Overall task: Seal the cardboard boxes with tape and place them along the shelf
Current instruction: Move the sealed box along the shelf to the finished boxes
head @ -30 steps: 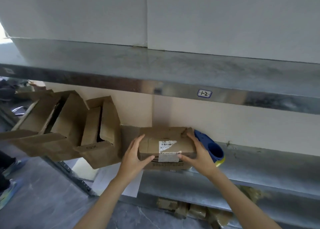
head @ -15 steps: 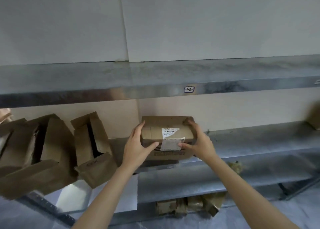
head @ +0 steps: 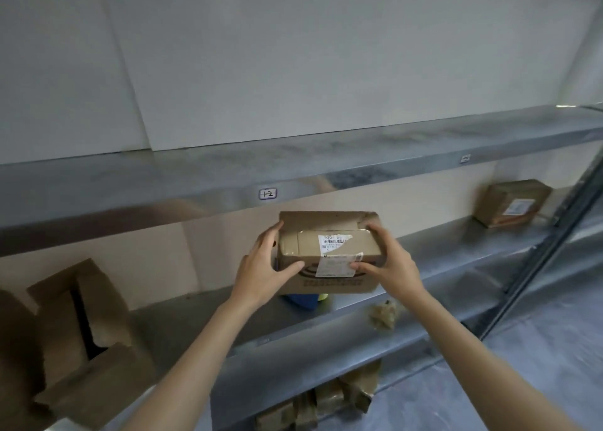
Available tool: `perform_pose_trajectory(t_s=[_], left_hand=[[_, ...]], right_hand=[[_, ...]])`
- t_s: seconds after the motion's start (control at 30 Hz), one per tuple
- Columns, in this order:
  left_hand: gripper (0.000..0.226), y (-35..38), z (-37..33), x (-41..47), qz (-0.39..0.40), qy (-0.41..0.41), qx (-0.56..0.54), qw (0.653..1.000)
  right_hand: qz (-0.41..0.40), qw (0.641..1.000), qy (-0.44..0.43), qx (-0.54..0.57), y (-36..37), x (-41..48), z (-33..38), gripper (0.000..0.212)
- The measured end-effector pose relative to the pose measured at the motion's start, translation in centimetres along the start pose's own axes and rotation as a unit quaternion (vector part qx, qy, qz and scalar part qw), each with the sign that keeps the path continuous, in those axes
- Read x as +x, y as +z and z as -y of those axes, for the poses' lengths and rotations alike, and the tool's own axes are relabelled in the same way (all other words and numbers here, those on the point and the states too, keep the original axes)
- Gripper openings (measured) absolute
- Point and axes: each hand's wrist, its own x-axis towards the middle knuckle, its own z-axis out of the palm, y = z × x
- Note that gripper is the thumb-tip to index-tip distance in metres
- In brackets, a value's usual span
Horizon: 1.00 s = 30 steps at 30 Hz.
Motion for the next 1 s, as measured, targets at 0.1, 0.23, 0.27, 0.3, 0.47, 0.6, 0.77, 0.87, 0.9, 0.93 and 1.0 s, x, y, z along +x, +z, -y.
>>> perform_pose_trajectory(t_s=[0.1,0.23,0.27,0.3,0.47,0.6,0.77,0.87,0.9,0.93,1.0], left_hand=[[0.088,2.6,-2.1,1.8,0.019,0.032,0.014,0.999],[0.085,7.2,-5.2,4.4,0.025,0.049,0.051,0.997],[0.084,8.6,-6.0,4.9,0.026,0.052,0.063,0.996],[0.083,10.1,-6.9,5.4,0.026,0.058,0.076,0.995],[0.079,17.0,-10.9,7.9,0.025,0.088,0.175,0.98],[0.076,21.6,-13.1,9.2,0.031,0.085,0.21,0.974],[0.074,25.9,-15.2,11.2,0.046,0.078,0.251,0.964],[0.073,28.2,-15.9,12.9,0.052,0.075,0.28,0.956],[0.073,29.1,-15.9,13.5,0.053,0.073,0.288,0.953],[0.073,29.9,-15.9,14.3,0.055,0.072,0.295,0.951],[0.073,31.7,-15.8,15.9,0.061,0.067,0.303,0.949]], right_hand=[[-0.017,1.0,0.012,-0.013,-3.2,0.8,-2.7,0.087],[-0.036,0.999,0.021,-0.027,-8.1,2.1,-7.1,0.086],[-0.038,0.999,0.023,-0.029,-9.5,2.4,-8.3,0.086],[-0.039,0.998,0.027,-0.03,-10.9,2.7,-9.6,0.086],[-0.047,0.997,0.041,-0.038,-18.0,4.2,-16.0,0.084],[-0.047,0.997,0.048,-0.04,-22.5,5.9,-20.6,0.084],[-0.047,0.996,0.057,-0.043,-25.4,8.8,-25.4,0.084],[-0.039,0.997,0.062,-0.038,-26.1,10.9,-28.2,0.085],[-0.035,0.997,0.061,-0.038,-26.2,11.7,-29.2,0.085],[-0.031,0.997,0.059,-0.038,-26.2,12.5,-30.1,0.086],[-0.022,0.997,0.055,-0.05,-26.3,14.1,-31.8,0.089]])
